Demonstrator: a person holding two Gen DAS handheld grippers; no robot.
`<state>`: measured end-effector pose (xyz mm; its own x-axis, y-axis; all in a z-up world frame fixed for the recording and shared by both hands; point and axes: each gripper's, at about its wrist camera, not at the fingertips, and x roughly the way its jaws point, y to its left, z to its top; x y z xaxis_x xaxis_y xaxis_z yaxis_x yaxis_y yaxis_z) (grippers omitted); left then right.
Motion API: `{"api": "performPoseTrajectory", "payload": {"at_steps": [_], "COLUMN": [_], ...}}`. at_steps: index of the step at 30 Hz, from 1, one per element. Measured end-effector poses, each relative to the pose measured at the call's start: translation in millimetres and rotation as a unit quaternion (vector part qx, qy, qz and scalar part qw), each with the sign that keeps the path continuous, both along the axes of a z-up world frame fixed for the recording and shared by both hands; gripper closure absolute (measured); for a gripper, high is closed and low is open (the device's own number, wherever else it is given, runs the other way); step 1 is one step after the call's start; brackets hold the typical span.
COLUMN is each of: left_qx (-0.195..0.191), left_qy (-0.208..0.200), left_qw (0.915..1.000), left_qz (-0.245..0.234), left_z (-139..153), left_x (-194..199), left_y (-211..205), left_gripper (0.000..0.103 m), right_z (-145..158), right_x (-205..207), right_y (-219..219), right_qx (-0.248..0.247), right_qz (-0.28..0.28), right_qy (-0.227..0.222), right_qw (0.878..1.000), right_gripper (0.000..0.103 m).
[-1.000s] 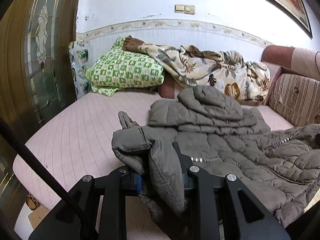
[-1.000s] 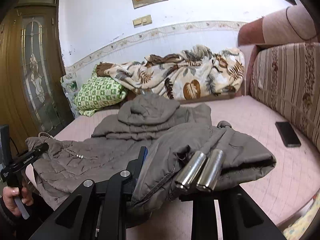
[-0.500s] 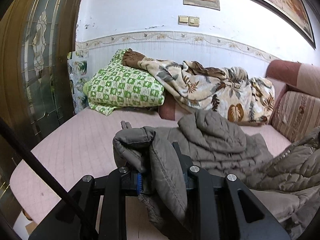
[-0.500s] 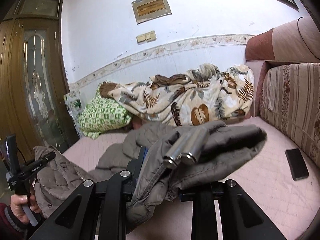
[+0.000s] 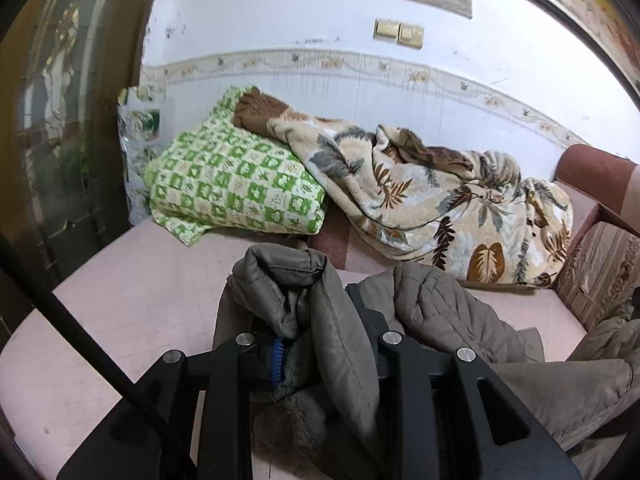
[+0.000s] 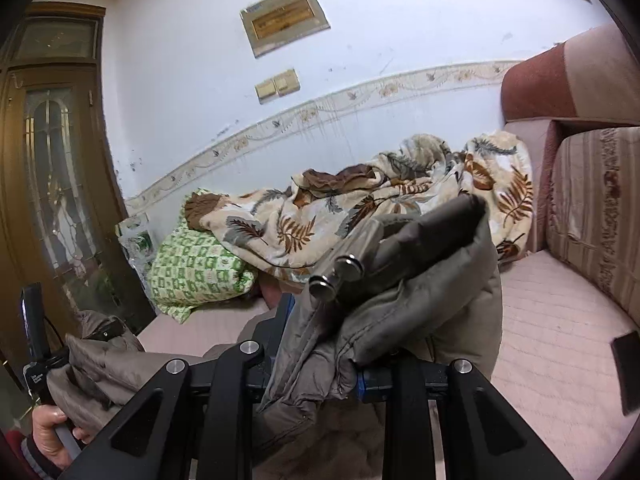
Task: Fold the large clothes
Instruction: 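Lift the jacket hem with both grippers and fold it over the body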
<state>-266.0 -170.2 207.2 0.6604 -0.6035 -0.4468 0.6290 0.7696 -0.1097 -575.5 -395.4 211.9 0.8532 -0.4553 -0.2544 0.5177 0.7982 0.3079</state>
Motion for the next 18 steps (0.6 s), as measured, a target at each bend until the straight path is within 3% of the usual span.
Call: {"api": "performPoseTrajectory", "payload": {"at_steps": [8, 18], "left_qx": [0.024, 0.001], "left_qy": [0.092, 0.158], "left_qw": [0.9955, 0.9869], "left_qz": [0.0, -0.032], "left_z": [-25, -40], "left_x": [83, 147], "left_y": [-74, -99], "left_gripper": [0.073, 0.048], "right_z": [-19, -58], "right_x": [71, 115], "right_y": [-66, -141], "right_qx": [0.034, 0.09], "right_qz": [-0.007, -0.039], "right_qy": [0.034, 0.08], "right_qw": [0.999, 0.992], "right_gripper": [0.077, 0.076]}}
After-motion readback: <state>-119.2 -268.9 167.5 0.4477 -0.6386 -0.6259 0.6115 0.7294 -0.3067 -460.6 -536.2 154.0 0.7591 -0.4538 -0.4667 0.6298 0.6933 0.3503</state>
